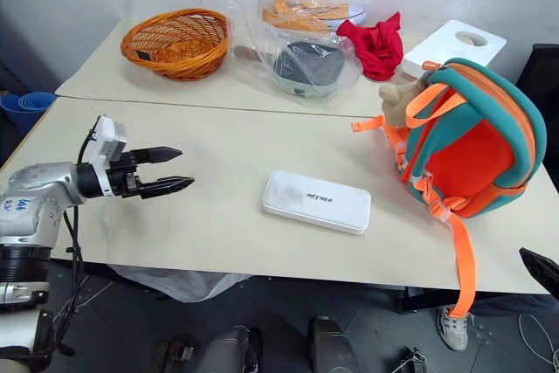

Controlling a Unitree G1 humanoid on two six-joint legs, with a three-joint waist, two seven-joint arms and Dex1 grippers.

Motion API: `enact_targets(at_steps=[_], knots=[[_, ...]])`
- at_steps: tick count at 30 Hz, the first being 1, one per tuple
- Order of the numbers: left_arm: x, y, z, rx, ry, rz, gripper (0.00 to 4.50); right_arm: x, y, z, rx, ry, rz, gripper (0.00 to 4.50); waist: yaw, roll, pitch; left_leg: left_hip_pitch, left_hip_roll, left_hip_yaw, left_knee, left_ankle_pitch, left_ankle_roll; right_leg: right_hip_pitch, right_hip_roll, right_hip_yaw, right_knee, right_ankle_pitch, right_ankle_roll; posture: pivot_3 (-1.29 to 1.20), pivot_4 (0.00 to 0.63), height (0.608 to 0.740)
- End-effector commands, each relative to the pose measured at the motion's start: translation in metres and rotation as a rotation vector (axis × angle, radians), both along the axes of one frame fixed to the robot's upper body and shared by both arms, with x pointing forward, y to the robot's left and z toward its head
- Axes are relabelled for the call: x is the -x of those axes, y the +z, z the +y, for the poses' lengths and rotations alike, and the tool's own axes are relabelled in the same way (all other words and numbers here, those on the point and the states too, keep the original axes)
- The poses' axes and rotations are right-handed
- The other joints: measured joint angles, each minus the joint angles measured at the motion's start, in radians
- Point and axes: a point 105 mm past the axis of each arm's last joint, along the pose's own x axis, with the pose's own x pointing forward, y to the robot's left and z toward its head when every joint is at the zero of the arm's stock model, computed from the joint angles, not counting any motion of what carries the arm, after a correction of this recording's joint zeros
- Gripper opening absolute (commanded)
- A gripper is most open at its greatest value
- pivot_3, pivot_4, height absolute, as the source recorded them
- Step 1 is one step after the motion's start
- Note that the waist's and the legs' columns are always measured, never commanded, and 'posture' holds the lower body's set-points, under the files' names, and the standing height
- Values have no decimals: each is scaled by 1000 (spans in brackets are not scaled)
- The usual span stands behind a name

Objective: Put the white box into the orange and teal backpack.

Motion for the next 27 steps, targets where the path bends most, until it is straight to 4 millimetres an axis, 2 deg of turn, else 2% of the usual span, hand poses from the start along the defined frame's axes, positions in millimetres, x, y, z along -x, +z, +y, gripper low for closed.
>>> enact_targets(at_steps=[1,6,9,12,14,18,21,27], knots=[[-2,13,-1,-7,0,-48,4500,3,3,-1,12,-17,-18,4467,1,0,0,0,0,0,0,0,0,0,0,0,0,0,0,0,150,740],[-5,12,-1,-11,18,-41,4500,5,0,-4,24,-32,-12,4467,1,0,0,0,0,0,0,0,0,0,0,0,0,0,0,0,150,740],[-5,10,-4,-20,17,-42,4500,1,-3,3,51,-2,9,4467,1,0,0,0,0,0,0,0,0,0,0,0,0,0,0,0,150,740],[-5,2,-14,-56,-6,-15,4500,-8,-6,25,72,73,19,4467,-1,0,0,0,0,0,0,0,0,0,0,0,1,0,0,0,150,740],[-12,-11,-26,-127,-3,-22,4500,-20,-14,48,125,150,48,4467,0,0,0,0,0,0,1,0,1,0,0,0,1,0,0,0,150,740],[-23,-18,-53,-151,-20,-49,3747,-44,-27,89,200,281,82,3687,2,0,0,-1,-1,0,4,3,5,1,-1,0,2,1,2,0,150,740],[-23,-23,-69,-192,-75,-73,2872,-59,-34,113,226,365,94,2729,1,0,0,-1,-2,1,4,4,6,0,-1,0,1,2,3,0,150,740],[-32,-34,-88,-259,-116,-100,1002,-100,-48,137,259,402,92,688,2,0,0,-2,-2,1,5,4,6,0,0,0,3,2,3,0,150,740]])
